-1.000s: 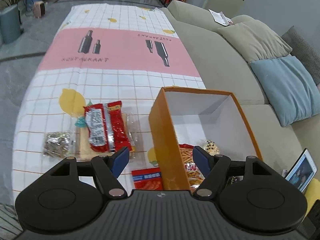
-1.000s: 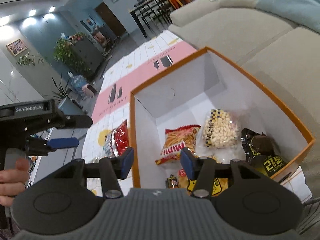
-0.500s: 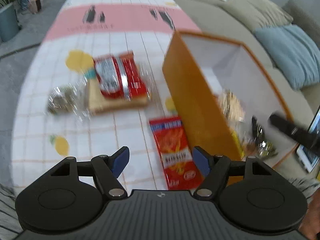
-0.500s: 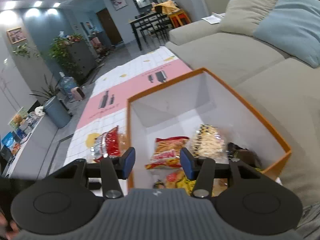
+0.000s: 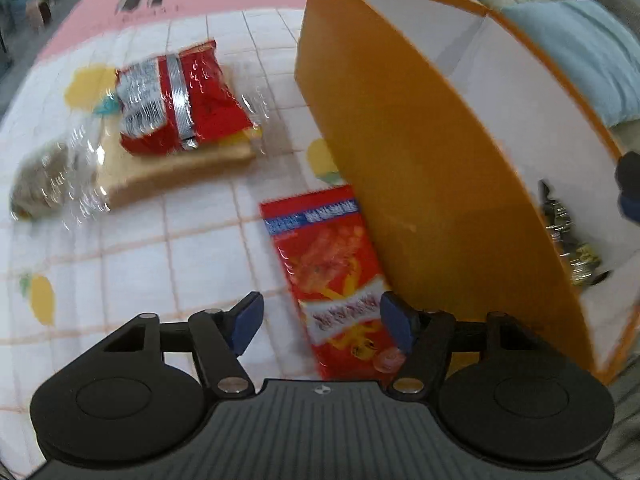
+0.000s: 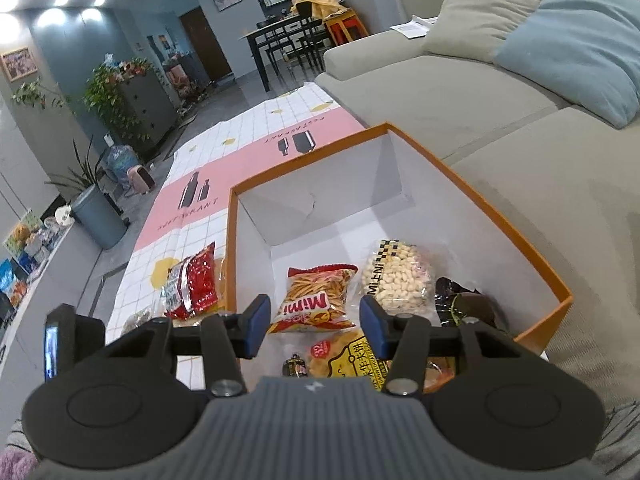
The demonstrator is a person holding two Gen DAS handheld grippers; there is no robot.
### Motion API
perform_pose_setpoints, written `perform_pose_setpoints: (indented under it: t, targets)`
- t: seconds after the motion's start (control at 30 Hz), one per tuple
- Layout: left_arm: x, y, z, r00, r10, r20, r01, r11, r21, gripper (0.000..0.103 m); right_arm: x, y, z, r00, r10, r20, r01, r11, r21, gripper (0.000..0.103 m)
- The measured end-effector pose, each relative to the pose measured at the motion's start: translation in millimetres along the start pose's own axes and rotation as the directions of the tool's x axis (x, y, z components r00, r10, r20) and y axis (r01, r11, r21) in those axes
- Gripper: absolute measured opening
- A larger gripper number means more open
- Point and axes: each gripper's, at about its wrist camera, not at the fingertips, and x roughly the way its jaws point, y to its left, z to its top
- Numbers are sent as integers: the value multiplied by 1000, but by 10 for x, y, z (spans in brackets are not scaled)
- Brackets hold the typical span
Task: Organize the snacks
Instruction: 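Grasp the red spicy-strip packet on the table with the left tool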
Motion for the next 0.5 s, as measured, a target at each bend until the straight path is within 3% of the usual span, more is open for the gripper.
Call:
perform_pose_setpoints:
  t: [0.1, 0.5]
  targets:
    - [35, 1, -5, 997, 77, 6, -77, 997, 7, 93, 85, 19, -5, 1000, -4, -21, 4, 1000, -9, 49]
    - [-184, 595, -75, 990, 104, -99, -113, 989, -97, 92, 185, 7, -24, 999, -10, -48, 10, 1000, -5, 49]
